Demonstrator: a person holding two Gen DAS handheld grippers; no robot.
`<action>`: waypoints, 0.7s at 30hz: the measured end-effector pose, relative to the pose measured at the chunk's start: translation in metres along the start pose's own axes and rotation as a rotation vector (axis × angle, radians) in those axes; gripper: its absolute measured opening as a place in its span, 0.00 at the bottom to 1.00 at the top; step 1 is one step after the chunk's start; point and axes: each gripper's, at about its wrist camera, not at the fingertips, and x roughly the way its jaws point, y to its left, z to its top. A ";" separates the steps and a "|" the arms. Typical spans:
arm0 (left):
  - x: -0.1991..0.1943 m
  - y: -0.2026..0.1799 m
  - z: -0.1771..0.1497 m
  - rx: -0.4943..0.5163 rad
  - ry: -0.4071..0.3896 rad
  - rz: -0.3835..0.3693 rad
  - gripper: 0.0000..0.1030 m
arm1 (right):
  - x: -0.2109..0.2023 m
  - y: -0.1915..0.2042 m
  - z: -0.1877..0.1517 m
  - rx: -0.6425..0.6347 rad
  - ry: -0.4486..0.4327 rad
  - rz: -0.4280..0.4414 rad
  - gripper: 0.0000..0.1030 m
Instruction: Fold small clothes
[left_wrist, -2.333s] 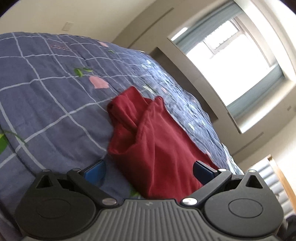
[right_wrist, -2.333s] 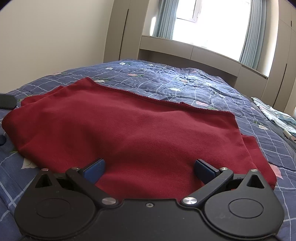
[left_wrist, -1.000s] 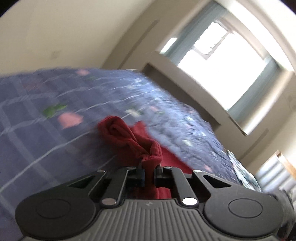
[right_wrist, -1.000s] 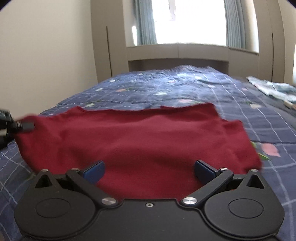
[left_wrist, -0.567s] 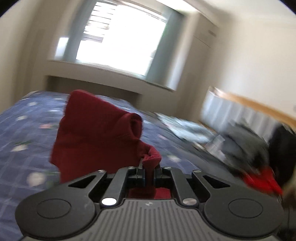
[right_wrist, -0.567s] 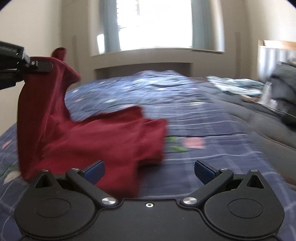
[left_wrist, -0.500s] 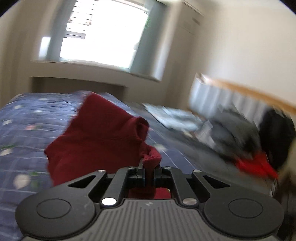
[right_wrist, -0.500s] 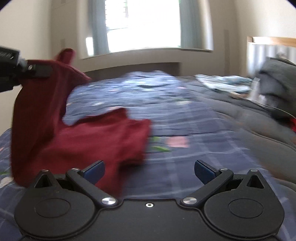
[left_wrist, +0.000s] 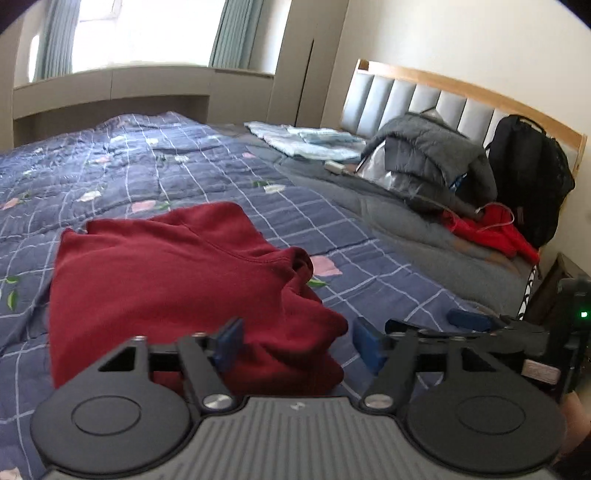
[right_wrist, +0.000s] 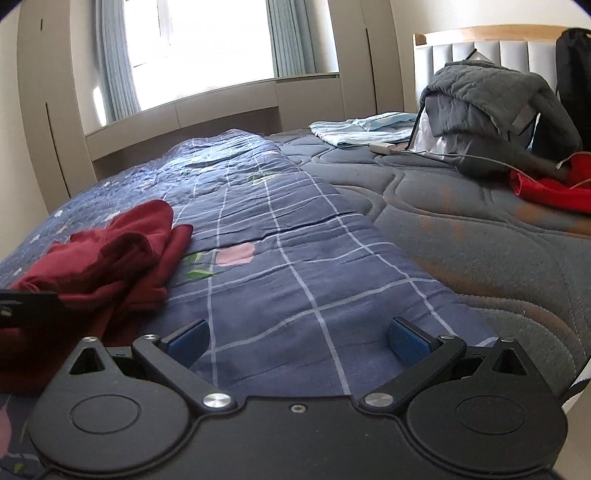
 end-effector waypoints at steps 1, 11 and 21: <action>-0.004 0.000 -0.002 0.007 -0.003 -0.003 0.73 | -0.001 0.001 0.000 -0.006 -0.001 -0.004 1.00; -0.056 0.041 -0.010 -0.228 -0.125 0.143 1.00 | -0.008 0.009 0.005 0.011 -0.033 0.010 1.00; -0.057 0.128 -0.039 -0.610 -0.044 0.309 0.99 | -0.024 0.059 0.028 0.109 -0.053 0.281 1.00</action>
